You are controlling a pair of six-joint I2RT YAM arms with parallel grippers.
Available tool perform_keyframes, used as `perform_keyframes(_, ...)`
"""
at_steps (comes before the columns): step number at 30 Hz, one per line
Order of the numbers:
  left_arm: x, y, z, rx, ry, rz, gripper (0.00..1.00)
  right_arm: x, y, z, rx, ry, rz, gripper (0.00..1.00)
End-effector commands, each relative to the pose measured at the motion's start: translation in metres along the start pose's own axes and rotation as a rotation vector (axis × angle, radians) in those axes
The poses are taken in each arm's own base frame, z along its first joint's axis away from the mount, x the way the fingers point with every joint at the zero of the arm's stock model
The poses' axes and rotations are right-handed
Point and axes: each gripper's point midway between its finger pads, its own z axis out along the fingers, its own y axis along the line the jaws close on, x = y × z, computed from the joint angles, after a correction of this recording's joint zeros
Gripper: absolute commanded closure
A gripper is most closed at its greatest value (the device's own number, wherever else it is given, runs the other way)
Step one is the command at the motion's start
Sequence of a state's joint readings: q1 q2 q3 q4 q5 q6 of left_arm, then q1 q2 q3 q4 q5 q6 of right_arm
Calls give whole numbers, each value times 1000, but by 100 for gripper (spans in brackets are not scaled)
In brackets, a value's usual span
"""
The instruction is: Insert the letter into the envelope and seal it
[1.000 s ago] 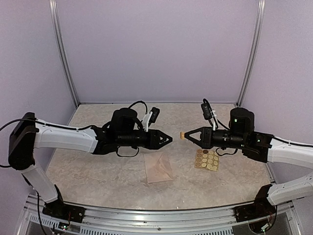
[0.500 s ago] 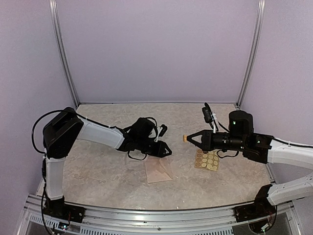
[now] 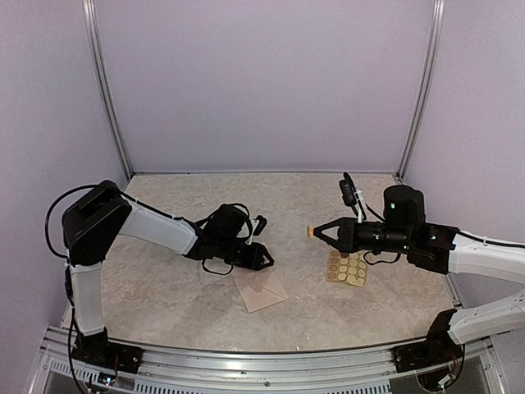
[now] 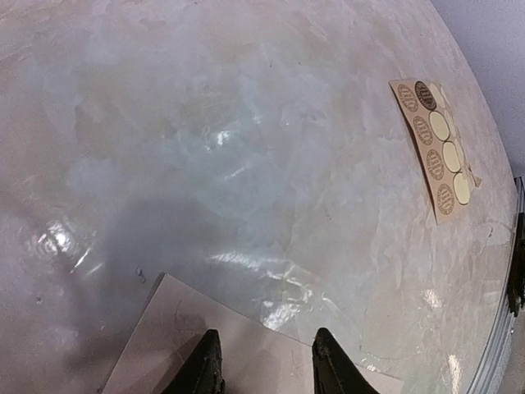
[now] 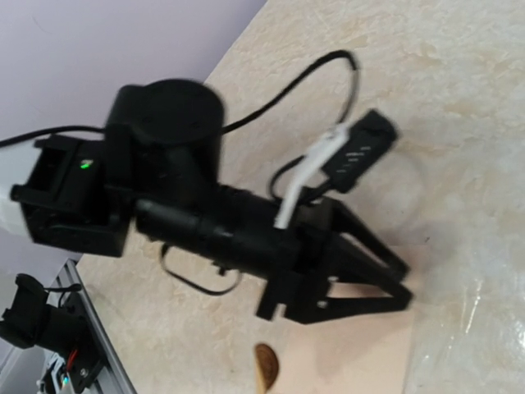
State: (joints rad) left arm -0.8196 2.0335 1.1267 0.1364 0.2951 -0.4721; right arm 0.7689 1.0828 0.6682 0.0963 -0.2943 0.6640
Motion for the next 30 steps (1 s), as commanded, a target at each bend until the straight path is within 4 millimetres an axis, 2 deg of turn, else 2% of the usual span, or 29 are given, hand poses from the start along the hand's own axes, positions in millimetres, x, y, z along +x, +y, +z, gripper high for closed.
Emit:
perform_keyframes(1,37,39,-25,-171,52,-93,65,7,-8,2,17,23,7,100)
perform_keyframes(4,51,43,-46,-210,47,-153,65,10,-10,4,26,38,-2,100)
perform_keyframes(6,70,48,-57,-242,64,-191,65,12,-14,5,40,52,-9,100)
perform_keyframes(8,81,46,-69,-253,62,-220,65,14,-15,7,42,65,-17,100)
perform_keyframes(10,94,40,-77,-247,67,-254,65,16,-12,10,22,82,-30,100)
perform_keyframes(15,113,11,-96,-204,73,-248,65,29,2,20,-53,150,-90,100)
perform_keyframes(17,108,1,-103,-194,55,-239,65,36,8,25,-72,181,-122,100)
perform_keyframes(23,66,-24,-125,-125,-80,-218,70,59,8,47,-46,270,-183,100)
perform_keyframes(27,53,-25,-125,-100,-120,-209,78,73,6,64,-28,316,-202,100)
perform_keyframes(30,55,-19,-117,-95,-109,-210,84,79,8,76,-33,336,-216,100)
